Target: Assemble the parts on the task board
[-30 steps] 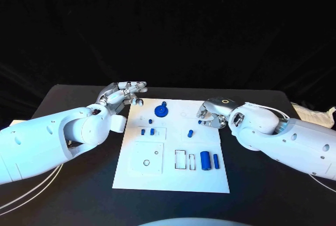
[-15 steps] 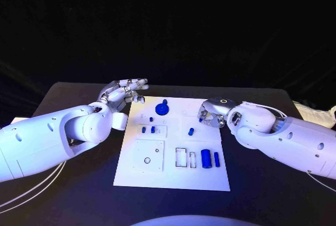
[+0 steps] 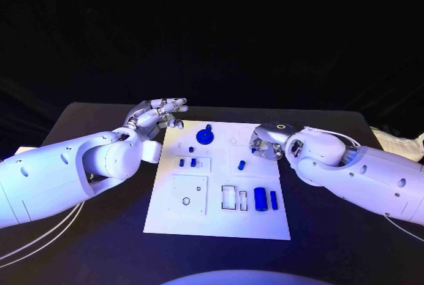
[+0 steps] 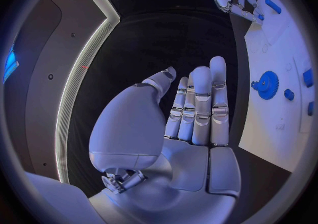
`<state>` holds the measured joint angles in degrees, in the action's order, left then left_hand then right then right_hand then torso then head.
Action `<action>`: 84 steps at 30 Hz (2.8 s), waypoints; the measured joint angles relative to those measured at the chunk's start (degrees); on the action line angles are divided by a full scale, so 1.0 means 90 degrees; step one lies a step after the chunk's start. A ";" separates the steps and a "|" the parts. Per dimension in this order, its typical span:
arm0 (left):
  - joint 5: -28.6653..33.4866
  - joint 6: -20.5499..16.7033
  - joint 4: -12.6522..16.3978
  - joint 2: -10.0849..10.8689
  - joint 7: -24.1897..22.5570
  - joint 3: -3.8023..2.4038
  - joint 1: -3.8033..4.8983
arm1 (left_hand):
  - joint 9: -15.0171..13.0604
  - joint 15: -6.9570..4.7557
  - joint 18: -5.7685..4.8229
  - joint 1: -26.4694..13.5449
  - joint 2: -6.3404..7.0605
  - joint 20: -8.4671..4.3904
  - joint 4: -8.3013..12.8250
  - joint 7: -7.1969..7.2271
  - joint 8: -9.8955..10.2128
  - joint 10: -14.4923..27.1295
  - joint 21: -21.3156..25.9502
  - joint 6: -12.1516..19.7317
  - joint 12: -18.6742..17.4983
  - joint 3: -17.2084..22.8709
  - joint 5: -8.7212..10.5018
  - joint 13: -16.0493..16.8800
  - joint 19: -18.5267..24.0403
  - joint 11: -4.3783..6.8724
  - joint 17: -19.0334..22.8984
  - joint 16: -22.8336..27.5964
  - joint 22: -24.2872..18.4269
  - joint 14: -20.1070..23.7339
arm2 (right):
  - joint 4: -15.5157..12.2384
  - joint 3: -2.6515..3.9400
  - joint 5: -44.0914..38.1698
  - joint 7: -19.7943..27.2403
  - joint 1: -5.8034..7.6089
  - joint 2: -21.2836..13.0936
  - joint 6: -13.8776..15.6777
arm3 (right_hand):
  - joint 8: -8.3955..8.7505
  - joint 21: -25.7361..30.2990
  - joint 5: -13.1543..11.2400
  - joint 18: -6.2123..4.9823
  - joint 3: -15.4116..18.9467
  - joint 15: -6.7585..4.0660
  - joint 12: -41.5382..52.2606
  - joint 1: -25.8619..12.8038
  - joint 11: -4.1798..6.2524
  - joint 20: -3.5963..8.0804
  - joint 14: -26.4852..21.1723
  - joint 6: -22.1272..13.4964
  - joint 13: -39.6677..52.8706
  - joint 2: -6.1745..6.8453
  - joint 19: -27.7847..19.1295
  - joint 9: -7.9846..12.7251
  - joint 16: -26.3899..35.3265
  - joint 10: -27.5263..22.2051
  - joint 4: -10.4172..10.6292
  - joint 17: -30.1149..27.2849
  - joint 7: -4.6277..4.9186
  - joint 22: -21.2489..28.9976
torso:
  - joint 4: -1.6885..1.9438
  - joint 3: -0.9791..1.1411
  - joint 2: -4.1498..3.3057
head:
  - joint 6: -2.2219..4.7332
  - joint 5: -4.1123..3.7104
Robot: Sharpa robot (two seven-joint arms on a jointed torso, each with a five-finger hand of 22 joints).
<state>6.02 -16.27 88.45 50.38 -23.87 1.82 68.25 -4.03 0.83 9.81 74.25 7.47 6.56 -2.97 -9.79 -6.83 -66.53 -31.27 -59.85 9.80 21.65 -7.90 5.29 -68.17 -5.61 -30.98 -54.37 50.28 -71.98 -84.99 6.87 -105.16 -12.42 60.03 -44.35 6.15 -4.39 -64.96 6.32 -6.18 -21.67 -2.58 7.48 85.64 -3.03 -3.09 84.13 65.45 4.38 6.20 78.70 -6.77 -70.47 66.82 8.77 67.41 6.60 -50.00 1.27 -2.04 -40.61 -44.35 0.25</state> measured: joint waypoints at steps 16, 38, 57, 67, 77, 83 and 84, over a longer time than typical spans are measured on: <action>0.0001 -0.0010 -0.0036 -0.0022 0.0026 0.0000 -0.0001 | 0.0005 0.0000 -0.0001 0.0042 -0.0042 0.0024 0.0017 -0.0022 -0.0025 0.0045 0.0033 0.0022 0.0045 -0.0051 -0.0001 0.0005 -0.0024 0.0000 0.0025 0.0000 -0.0032 0.0000 | -0.0038 -0.0017 0.0128 -0.0062 -0.0031 -0.0001 0.0152 | -0.0080 -0.0055 -0.0166 0.0000 -0.0228 0.0024 -0.0049 -0.0129 0.0011 -0.0058 -0.0024 0.0211 -0.0057 -0.0092 0.0057 -0.0063 -0.0088 0.0330 -0.0195 -0.0016 -0.0006 -0.0060 | 0.0004 0.0001 0.0001 | -0.0006 0.0005; -0.0053 -0.0056 -0.0110 -0.0041 0.0074 0.0001 -0.0006 | 0.0010 0.0022 -0.0001 0.0068 -0.0068 0.0023 0.0034 -0.0023 -0.0025 0.0113 0.0060 0.0069 0.0045 -0.0104 -0.0002 0.0003 -0.0024 -0.0024 0.0041 0.0000 -0.0058 0.0021 | -0.0325 0.0005 0.0623 -0.0017 -0.0058 -0.0308 0.0567 | -0.0071 -0.0054 -0.0227 0.0000 -0.0262 0.0024 -0.0117 -0.0150 0.0000 -0.0080 -0.0024 0.0209 -0.0051 -0.0102 0.0079 -0.0069 -0.0086 0.0363 -0.0231 -0.0015 -0.0007 -0.0072 | -0.0005 -0.0003 0.0009 | 0.0002 0.0012; -0.0067 -0.0068 -0.0137 -0.0068 0.0086 0.0001 -0.0027 | 0.0010 0.0022 -0.0001 0.0068 -0.0068 0.0023 0.0033 -0.0036 -0.0025 0.0113 0.0097 0.0082 0.0045 -0.0140 -0.0002 0.0002 -0.0024 -0.0024 0.0051 0.0000 -0.0072 0.0021 | -0.1786 0.0133 0.0834 0.0045 -0.0045 -0.0271 0.0848 | -0.0074 -0.0054 -0.0247 0.0000 -0.0265 0.0038 -0.0147 -0.0183 0.0000 -0.0080 -0.0010 0.0205 -0.0051 -0.0134 0.0079 -0.0107 -0.0086 0.0363 -0.0248 -0.0015 0.0012 -0.0078 | 0.0007 -0.0016 0.0005 | 0.0015 0.0170; -0.0070 -0.0063 -0.0157 -0.0143 0.0100 0.0002 -0.0063 | 0.0009 0.0023 -0.0001 0.0092 -0.0092 0.0046 0.0033 -0.0046 -0.0025 0.0136 0.0097 0.0092 0.0071 -0.0140 -0.0002 0.0002 -0.0047 -0.0046 0.0052 0.0000 -0.0080 0.0021 | -0.1687 0.0005 0.0814 0.0099 -0.0189 0.0377 0.0768 | -0.0074 -0.0054 -0.0252 0.0000 -0.0290 0.0047 -0.0180 -0.0183 -0.0001 -0.0080 -0.0001 0.0195 -0.0057 -0.0133 0.0078 -0.0107 -0.0086 0.0363 -0.0274 -0.0027 0.0022 -0.0052 | -0.0001 -0.0021 -0.0001 | -0.0060 0.0399; -0.0073 -0.0060 -0.0167 -0.0181 0.0113 0.0002 -0.0072 | 0.0009 0.0023 -0.0001 0.0092 -0.0092 0.0046 0.0033 -0.0045 -0.0025 0.0136 0.0097 0.0092 0.0071 -0.0140 -0.0003 0.0002 -0.0046 -0.0046 0.0052 0.0000 -0.0080 0.0021 | -0.1339 -0.0143 0.0692 0.0113 -0.0473 0.0881 0.0495 | -0.0069 -0.0054 -0.0264 0.0000 -0.0307 0.0047 -0.0210 -0.0183 -0.0001 -0.0080 -0.0001 0.0178 -0.0056 -0.0133 0.0078 -0.0107 -0.0086 0.0362 -0.0292 -0.0034 0.0026 -0.0041 | 0.0002 -0.0016 -0.0007 | -0.0126 0.0490; -0.0074 -0.0060 -0.0164 -0.0186 0.0122 0.0002 -0.0073 | 0.0009 0.0023 -0.0001 0.0092 -0.0092 0.0046 0.0050 -0.0045 -0.0025 0.0136 0.0097 0.0092 0.0071 -0.0158 -0.0003 0.0001 -0.0046 -0.0047 0.0059 0.0000 -0.0086 0.0021 | -0.1164 -0.0203 0.0592 0.0110 -0.0517 0.1023 0.0338 | -0.0060 -0.0054 -0.0264 0.0000 -0.0311 0.0047 -0.0209 -0.0182 -0.0001 -0.0080 -0.0001 0.0171 -0.0056 -0.0132 0.0078 -0.0109 -0.0086 0.0362 -0.0296 -0.0047 0.0032 -0.0028 | 0.0000 -0.0013 -0.0005 | -0.0156 0.0527; -0.0074 -0.0060 -0.0164 -0.0186 0.0123 0.0002 -0.0073 | 0.0009 0.0023 -0.0001 0.0092 -0.0092 0.0046 0.0051 -0.0045 -0.0025 0.0138 0.0097 0.0091 0.0071 -0.0158 -0.0003 0.0001 -0.0046 -0.0044 0.0059 0.0000 -0.0086 0.0021 | -0.1157 -0.0210 0.0578 0.0110 -0.0524 0.1036 0.0327 | -0.0050 -0.0054 -0.0261 0.0000 -0.0320 0.0047 -0.0209 -0.0182 -0.0001 -0.0080 -0.0001 0.0171 -0.0056 -0.0133 0.0078 -0.0111 -0.0086 0.0362 -0.0305 -0.0053 0.0032 -0.0023 | -0.0001 -0.0013 -0.0005 | -0.0157 0.0536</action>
<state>5.36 -16.81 86.97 48.71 -22.76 1.84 67.59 -3.95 1.03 9.80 75.08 6.64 6.97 -2.52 -10.20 -7.05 -65.29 -30.39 -59.02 10.44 20.23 -7.92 5.30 -68.59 -6.01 -30.45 -54.37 49.51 -71.79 -95.40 4.97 -99.96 -11.43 55.32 -35.03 9.09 -4.84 -65.45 3.97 -6.18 -24.55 -2.15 5.59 84.00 -3.04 -3.81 84.12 66.99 3.88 5.01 79.40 -7.77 -71.24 70.08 6.03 66.94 6.89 -50.21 1.26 -2.16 -40.65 -45.77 5.07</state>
